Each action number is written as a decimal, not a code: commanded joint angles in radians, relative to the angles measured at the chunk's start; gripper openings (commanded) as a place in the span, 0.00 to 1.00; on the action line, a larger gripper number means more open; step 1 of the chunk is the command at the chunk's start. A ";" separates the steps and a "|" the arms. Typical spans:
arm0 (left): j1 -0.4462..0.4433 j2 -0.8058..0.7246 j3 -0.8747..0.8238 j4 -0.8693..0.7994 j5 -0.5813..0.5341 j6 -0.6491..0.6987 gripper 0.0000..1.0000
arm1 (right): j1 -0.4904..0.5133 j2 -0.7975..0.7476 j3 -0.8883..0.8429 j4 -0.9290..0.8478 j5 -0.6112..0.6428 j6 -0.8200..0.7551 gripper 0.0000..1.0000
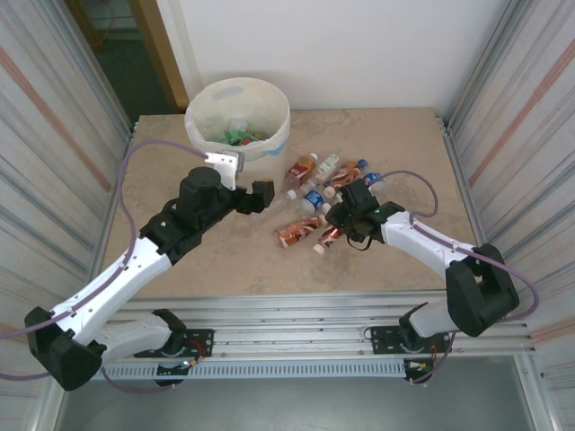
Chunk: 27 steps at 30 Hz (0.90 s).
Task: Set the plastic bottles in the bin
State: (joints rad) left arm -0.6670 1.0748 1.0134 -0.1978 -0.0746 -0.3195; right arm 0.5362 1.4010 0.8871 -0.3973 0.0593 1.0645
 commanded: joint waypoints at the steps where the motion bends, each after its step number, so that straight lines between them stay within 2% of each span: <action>1: 0.001 -0.020 -0.026 0.044 0.155 -0.011 0.95 | -0.003 -0.060 0.056 -0.049 0.031 -0.063 0.36; 3: -0.010 -0.002 -0.031 0.048 0.210 -0.006 0.95 | -0.003 -0.079 0.082 -0.056 0.029 -0.084 0.35; 9: -0.094 0.086 -0.067 0.138 0.283 0.003 0.88 | -0.003 -0.116 0.159 -0.060 0.010 -0.125 0.35; 14: -0.158 0.192 -0.049 0.183 0.299 0.044 0.84 | 0.003 -0.124 0.231 -0.078 -0.008 -0.146 0.35; 22: -0.174 0.328 -0.030 0.310 0.341 0.016 0.71 | 0.026 -0.135 0.273 -0.056 -0.025 -0.147 0.35; 27: -0.177 0.368 -0.023 0.358 0.347 -0.009 0.70 | 0.041 -0.121 0.295 -0.049 -0.032 -0.148 0.35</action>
State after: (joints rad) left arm -0.8375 1.4353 0.9638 0.0887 0.2474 -0.3126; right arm 0.5667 1.2884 1.1419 -0.4503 0.0429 0.9352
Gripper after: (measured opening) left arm 0.700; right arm 0.533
